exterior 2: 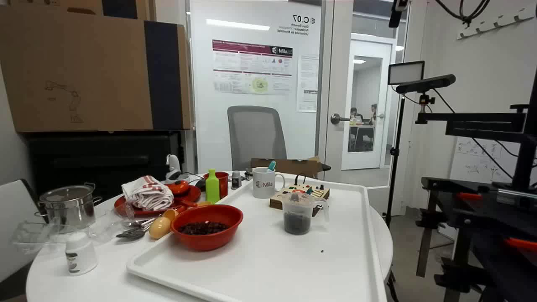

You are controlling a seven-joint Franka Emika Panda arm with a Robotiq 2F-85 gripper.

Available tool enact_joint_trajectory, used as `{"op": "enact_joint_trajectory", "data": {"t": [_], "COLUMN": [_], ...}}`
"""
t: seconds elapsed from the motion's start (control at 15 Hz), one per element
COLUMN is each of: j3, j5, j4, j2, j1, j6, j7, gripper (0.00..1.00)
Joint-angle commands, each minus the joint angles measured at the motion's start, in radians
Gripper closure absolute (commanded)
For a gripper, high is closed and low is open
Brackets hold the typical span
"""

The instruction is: Pour all the beans in the jar into the red bowl

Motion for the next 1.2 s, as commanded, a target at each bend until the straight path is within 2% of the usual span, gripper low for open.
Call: {"op": "enact_joint_trajectory", "data": {"t": [0.0,0.27,0.4,0.53,0.67,0.8,0.93,1.13], "j3": [-0.002,0.026,0.048,0.084,0.136,0.195,0.243,0.262], "j5": [-0.001,0.002,-0.002,-0.015,-0.031,-0.073,-0.118,-0.148], "j4": [0.003,-0.023,-0.053,-0.077,-0.100,-0.113,-0.116,-0.094], "j2": [0.000,0.052,0.088,0.151,0.237,0.349,0.454,0.586], "j1": [0.003,0.077,0.121,0.137,0.110,0.054,0.004,-0.035], "j6": [-0.003,0.046,0.108,0.200,0.336,0.448,0.487,0.439], "j7": [0.002,-0.051,-0.072,-0.038,0.070,0.208,0.327,0.441], "gripper": [0.00,0.00,0.00,0.00,0.00,0.00,0.00,0.00]}}
